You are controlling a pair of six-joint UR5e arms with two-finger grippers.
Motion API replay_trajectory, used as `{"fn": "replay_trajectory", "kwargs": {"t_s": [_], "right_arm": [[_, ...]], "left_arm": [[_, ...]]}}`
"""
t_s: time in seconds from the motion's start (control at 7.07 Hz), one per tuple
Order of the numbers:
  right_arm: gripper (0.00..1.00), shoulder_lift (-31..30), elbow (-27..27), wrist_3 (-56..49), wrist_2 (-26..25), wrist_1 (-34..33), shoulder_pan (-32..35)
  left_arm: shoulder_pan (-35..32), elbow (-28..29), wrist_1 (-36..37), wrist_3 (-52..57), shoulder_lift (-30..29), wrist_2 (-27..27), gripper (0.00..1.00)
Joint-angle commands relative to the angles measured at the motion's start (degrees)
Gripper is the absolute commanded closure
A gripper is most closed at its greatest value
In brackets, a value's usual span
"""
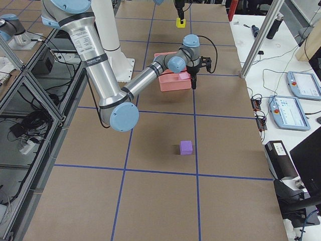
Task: Place blocks into pink bin with both arms
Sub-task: 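Lift yellow cube toward bin with left gripper while right reaches purple cube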
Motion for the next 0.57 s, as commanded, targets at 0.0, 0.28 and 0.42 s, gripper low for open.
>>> {"fn": "replay_trajectory", "kwargs": {"t_s": [0.0, 0.28, 0.42], "right_arm": [[0.01, -5.96, -2.00, -12.78, 5.40, 0.10, 7.52], [0.01, -8.70, -7.79, -27.67, 9.80, 0.10, 15.42], [0.01, -9.23, -12.26, -35.16, 10.43, 0.18, 18.07]], "left_arm": [[-0.54, 0.36, 1.87, -6.55, -6.87, -2.04, 1.00], [3.21, 2.55, 6.63, -16.11, -17.76, -2.31, 1.00], [5.93, 2.82, 6.63, -19.38, -20.07, -1.09, 1.00]]}}
